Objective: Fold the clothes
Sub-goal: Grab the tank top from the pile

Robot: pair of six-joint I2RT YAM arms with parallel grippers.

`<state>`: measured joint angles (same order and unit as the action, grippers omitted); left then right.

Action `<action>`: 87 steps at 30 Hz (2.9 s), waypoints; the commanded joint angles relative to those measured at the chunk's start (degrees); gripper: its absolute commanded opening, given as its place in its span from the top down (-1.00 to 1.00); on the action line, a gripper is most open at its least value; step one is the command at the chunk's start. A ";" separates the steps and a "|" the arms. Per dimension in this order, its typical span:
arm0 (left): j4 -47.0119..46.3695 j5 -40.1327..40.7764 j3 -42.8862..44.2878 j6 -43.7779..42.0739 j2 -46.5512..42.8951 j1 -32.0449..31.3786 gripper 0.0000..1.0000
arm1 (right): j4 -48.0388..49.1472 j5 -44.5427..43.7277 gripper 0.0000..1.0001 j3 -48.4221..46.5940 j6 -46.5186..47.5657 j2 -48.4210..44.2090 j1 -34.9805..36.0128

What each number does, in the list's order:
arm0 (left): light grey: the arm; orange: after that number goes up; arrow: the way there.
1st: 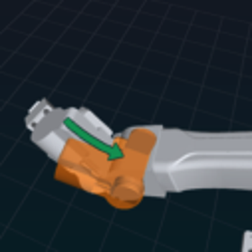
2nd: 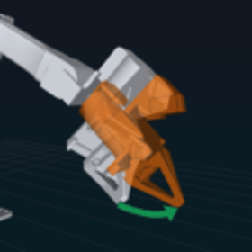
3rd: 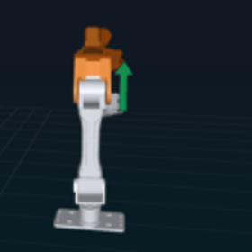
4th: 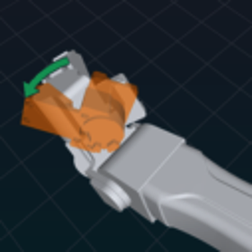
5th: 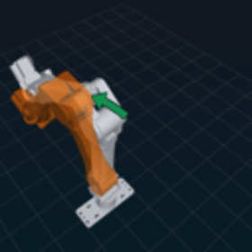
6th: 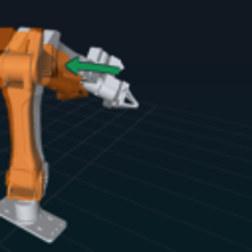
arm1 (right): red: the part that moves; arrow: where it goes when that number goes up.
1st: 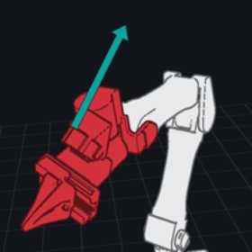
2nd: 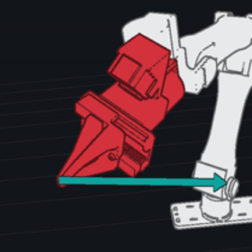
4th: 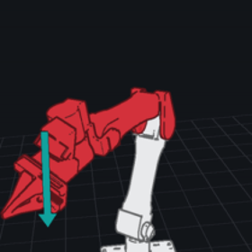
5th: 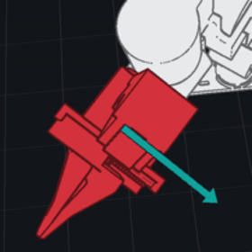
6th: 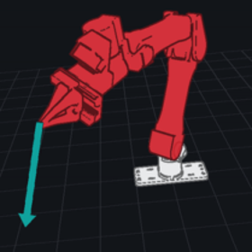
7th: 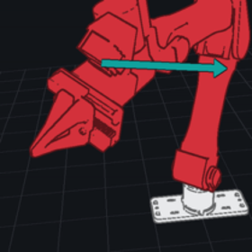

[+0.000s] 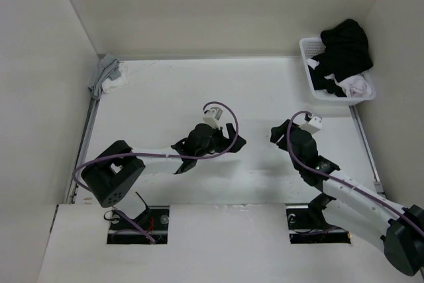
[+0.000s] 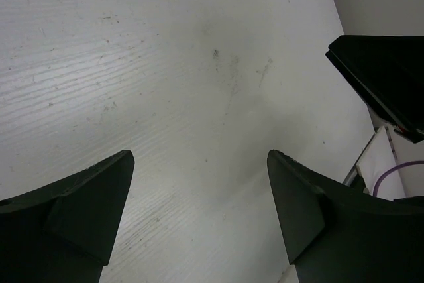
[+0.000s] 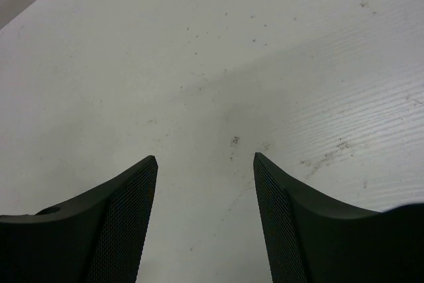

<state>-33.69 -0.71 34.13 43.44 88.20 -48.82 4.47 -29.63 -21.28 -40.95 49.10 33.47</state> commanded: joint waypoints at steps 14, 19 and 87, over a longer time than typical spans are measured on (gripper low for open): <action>-9.97 -1.22 -2.22 -2.48 -1.02 -0.44 0.09 | 0.63 -0.87 0.97 -12.52 3.49 6.68 -5.89; -10.43 -1.49 -3.01 -4.06 -1.89 -1.76 0.58 | 2.20 0.45 0.78 -30.69 10.70 22.30 -21.51; -18.60 -12.38 -2.66 5.60 8.12 5.88 -0.24 | 8.19 17.59 -0.14 -87.96 -12.93 80.44 -53.38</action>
<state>-48.27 -11.55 30.70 48.45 95.85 -44.23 17.91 -10.52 -104.90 -52.49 125.14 -19.90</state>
